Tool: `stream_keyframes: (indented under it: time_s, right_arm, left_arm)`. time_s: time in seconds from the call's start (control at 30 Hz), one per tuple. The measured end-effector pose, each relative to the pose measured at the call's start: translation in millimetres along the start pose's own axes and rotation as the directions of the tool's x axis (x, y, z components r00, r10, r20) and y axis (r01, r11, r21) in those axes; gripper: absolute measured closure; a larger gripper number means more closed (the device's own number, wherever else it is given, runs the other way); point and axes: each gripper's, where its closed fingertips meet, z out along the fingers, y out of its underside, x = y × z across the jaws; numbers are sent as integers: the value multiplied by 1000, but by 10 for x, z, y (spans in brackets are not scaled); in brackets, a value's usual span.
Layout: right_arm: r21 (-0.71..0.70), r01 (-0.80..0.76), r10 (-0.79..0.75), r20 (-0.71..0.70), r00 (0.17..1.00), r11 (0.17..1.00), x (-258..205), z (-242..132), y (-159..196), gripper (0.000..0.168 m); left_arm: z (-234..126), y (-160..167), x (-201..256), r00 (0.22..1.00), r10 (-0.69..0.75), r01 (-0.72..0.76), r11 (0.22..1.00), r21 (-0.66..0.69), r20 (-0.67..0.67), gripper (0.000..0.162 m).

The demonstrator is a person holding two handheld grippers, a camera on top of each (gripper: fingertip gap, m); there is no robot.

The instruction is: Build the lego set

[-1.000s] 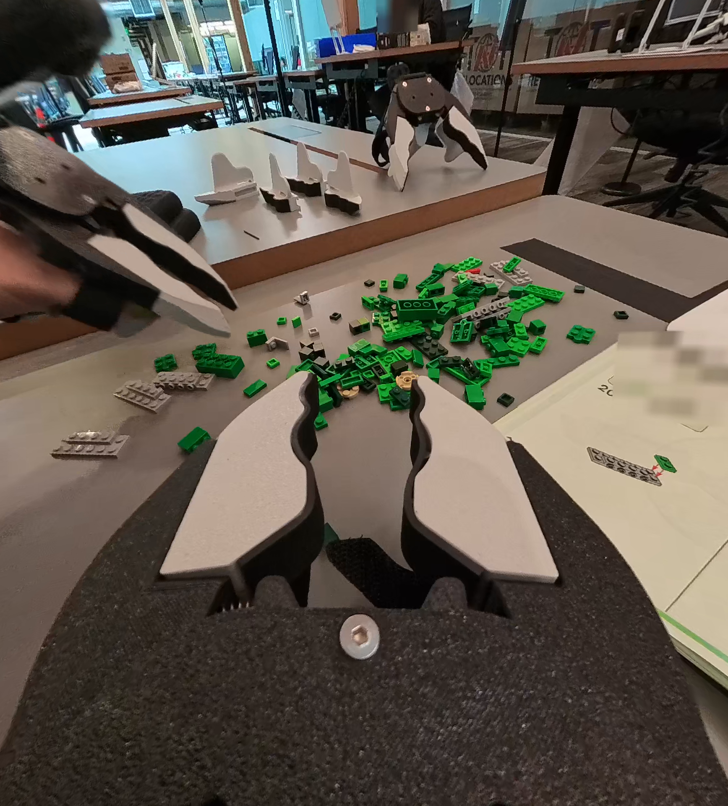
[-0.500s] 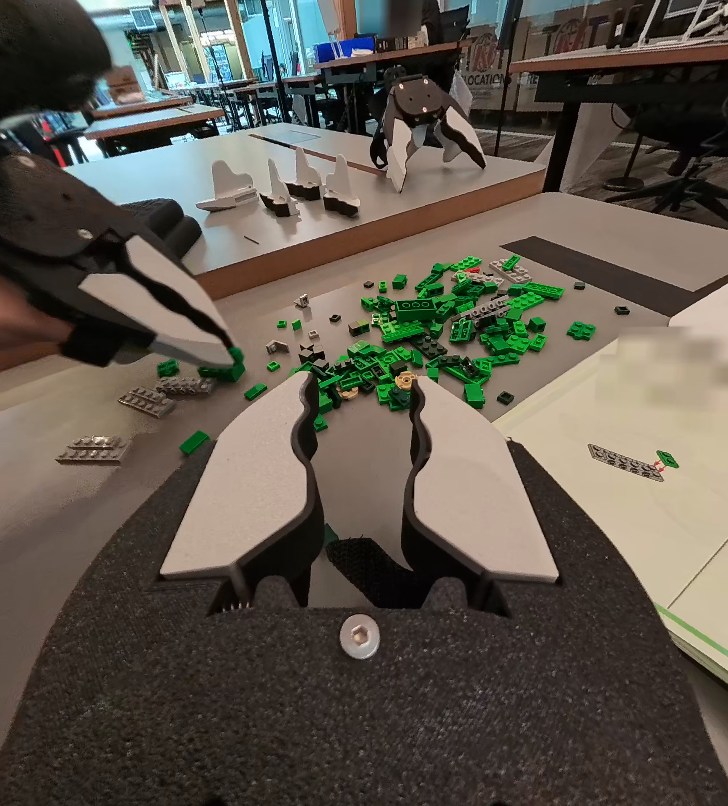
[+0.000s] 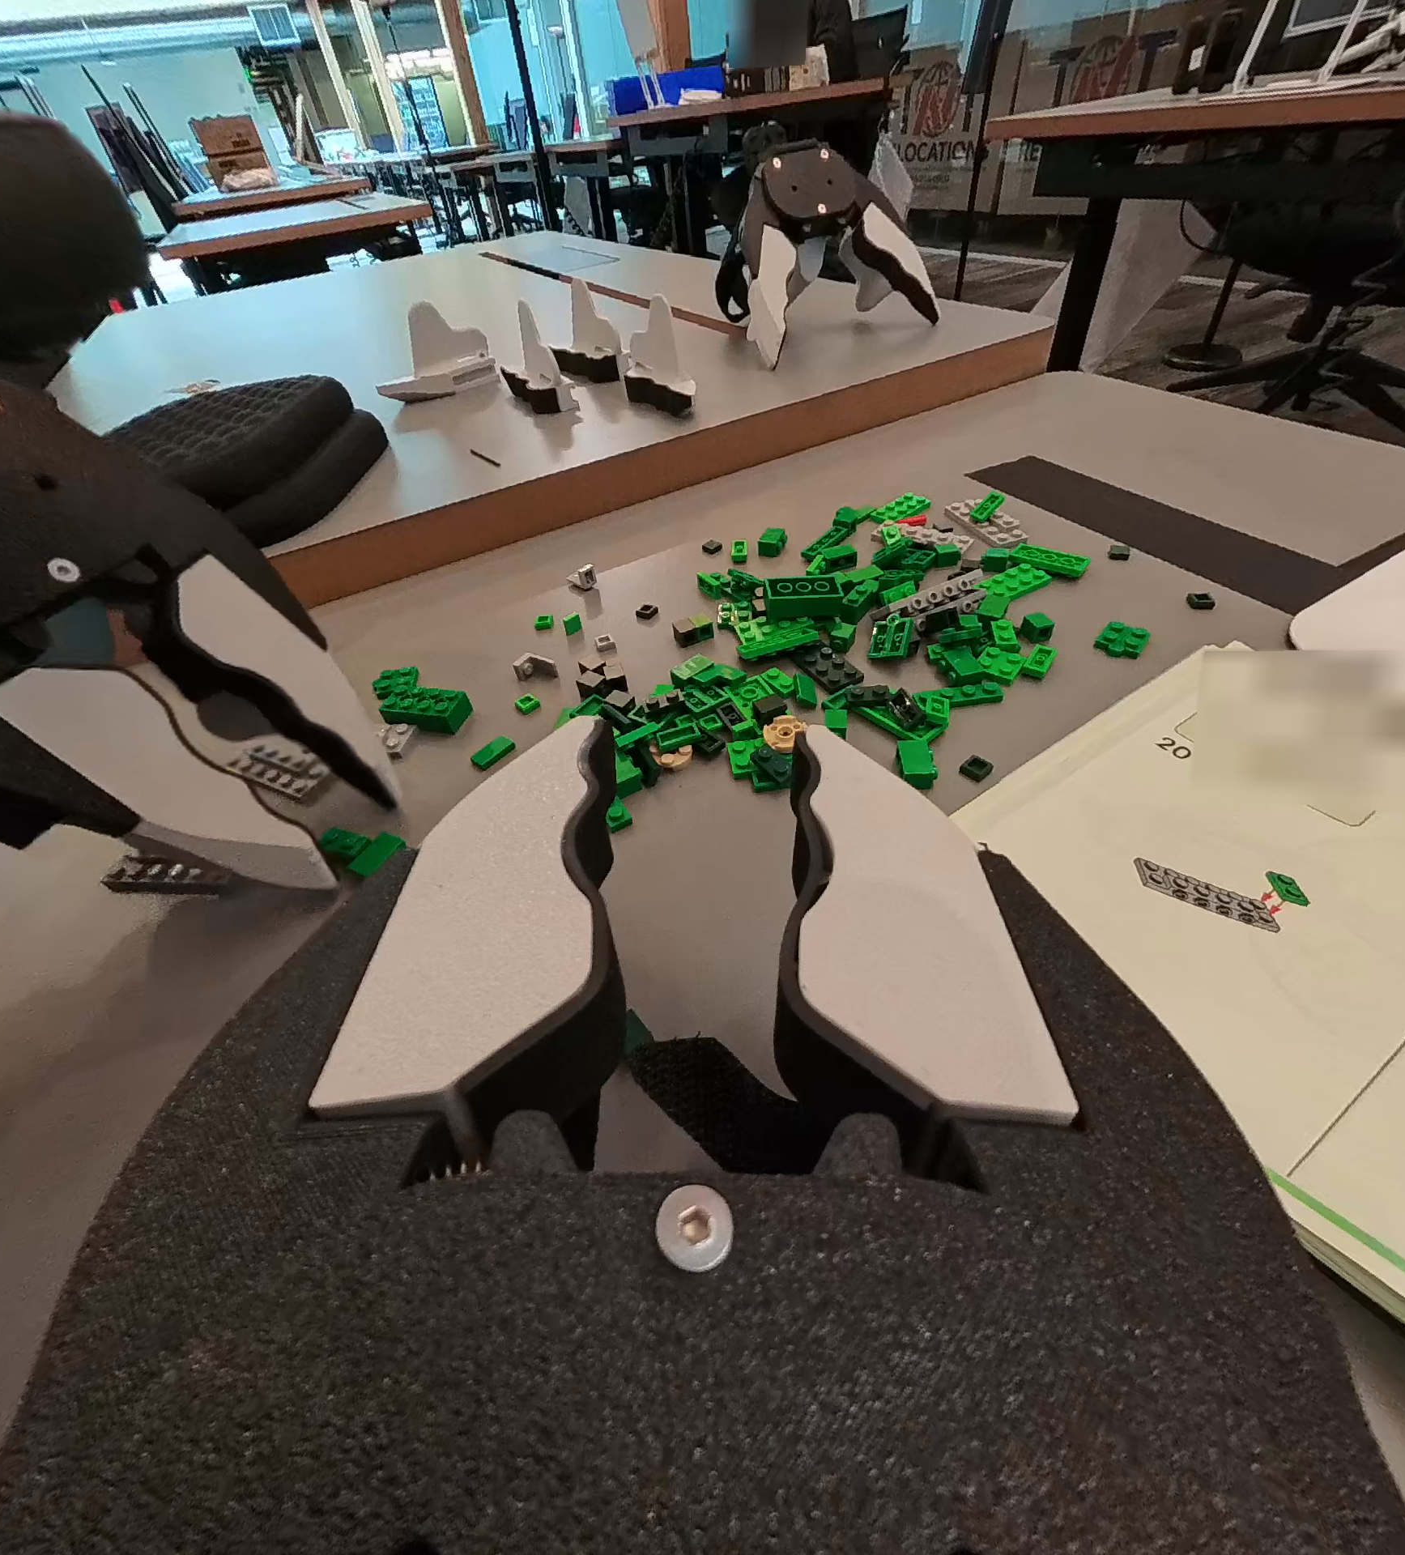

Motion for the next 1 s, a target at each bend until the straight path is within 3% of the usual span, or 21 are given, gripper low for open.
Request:
stream_keyframes:
  time_s: [0.03,0.2,0.43,0.77,0.9,1.0]
  right_arm:
    - [0,-1,1,0,1000,1000,0,0,0,129]
    - [1,-3,3,1,1000,1000,1,0,0,129]
    - [5,-18,18,4,1000,1000,11,-5,-5,129]
    - [5,-21,21,6,1000,1000,10,-4,-4,129]
    - [4,-20,20,6,1000,1000,10,-3,-4,129]
    - [4,-19,19,6,1000,1000,9,-3,-3,129]
  left_arm:
    - [-24,-38,-46,1000,2,-2,1000,16,17,128]
    - [-91,-340,-306,995,-85,77,987,138,55,132]
    - [48,-411,-493,986,-97,85,992,93,135,149]
    - [108,-259,-489,984,-150,149,989,12,101,141]
    - [120,-285,-326,982,-187,187,982,20,-12,142]
    - [82,-373,-459,986,-154,149,986,77,66,142]
